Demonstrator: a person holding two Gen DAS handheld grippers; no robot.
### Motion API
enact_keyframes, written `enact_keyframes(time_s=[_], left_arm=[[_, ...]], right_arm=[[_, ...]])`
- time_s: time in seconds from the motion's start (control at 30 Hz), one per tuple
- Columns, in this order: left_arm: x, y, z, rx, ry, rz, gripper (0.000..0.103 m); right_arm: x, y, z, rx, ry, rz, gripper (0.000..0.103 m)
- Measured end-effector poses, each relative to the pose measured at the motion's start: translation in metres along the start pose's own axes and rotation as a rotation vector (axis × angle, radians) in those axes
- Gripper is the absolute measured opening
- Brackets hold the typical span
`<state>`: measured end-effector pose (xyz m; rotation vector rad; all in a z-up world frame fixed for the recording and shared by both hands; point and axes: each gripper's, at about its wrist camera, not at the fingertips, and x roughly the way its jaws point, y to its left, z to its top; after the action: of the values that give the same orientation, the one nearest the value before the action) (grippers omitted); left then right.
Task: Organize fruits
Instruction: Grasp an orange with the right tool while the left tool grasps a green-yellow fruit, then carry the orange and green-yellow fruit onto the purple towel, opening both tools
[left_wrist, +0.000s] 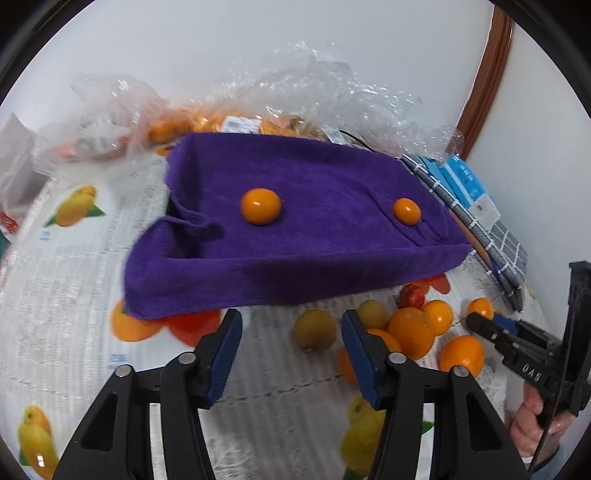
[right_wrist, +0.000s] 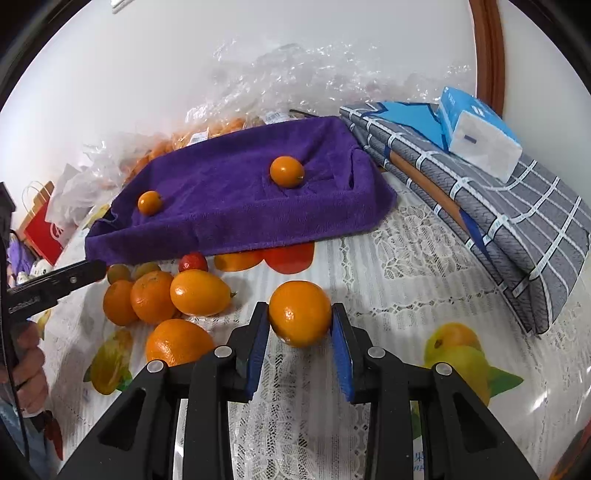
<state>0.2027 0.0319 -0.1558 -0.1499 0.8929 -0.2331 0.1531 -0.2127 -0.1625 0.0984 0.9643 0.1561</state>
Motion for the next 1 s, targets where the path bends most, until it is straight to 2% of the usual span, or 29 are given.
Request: enact_keyframes(time_s=[0.1,0.13,0.2,0.27,0.33,0.43,0.5,0.67,0.77,1.0], left_arm=[[0.013,-0.001,-0.002,-0.027,0.045,-0.054,0.028],[0.016,-0.001,-0.004,-0.033,0.054,-0.070,0.027],[0.014,0.000,-0.005,-0.035,0.038,-0.058,0.027],[0.007,0.002,-0.007,-0.024,-0.004,-0.015,0.027],[0.006,0.004,-0.008,-0.016,-0.013,0.026,0.027],[0.012,0.009,-0.008,-0.038,0.024,0.002,0.026],[0.012,0.009,-0.008,-0.045,0.011,0.004,0.026],[0.006,0.005,-0.011,-0.031,-0.033,0.002,0.026],[0.002,-0.002,-0.012,0.001,-0.071,0.051,0.026],[-0.011,-0.001,-0.010,-0.009,-0.155,0.051,0.026]], right_arm=[[-0.003,0.002,-0.001,-0.013,-0.015,-0.015,0.033],[-0.003,0.004,-0.001,-0.019,-0.019,-0.019,0.033],[-0.005,0.008,-0.002,-0.039,-0.026,-0.032,0.033],[-0.006,0.011,-0.003,-0.055,-0.031,-0.058,0.033],[-0.006,0.012,-0.003,-0.060,-0.026,-0.073,0.033],[-0.003,0.011,-0.002,-0.055,-0.012,-0.090,0.033],[-0.003,0.009,-0.002,-0.053,-0.009,-0.091,0.033],[-0.009,0.007,-0.003,-0.045,-0.041,-0.078,0.033],[-0.011,0.005,-0.003,-0.034,-0.051,-0.067,0.033],[-0.013,0.006,-0.003,-0.032,-0.055,-0.057,0.033]])
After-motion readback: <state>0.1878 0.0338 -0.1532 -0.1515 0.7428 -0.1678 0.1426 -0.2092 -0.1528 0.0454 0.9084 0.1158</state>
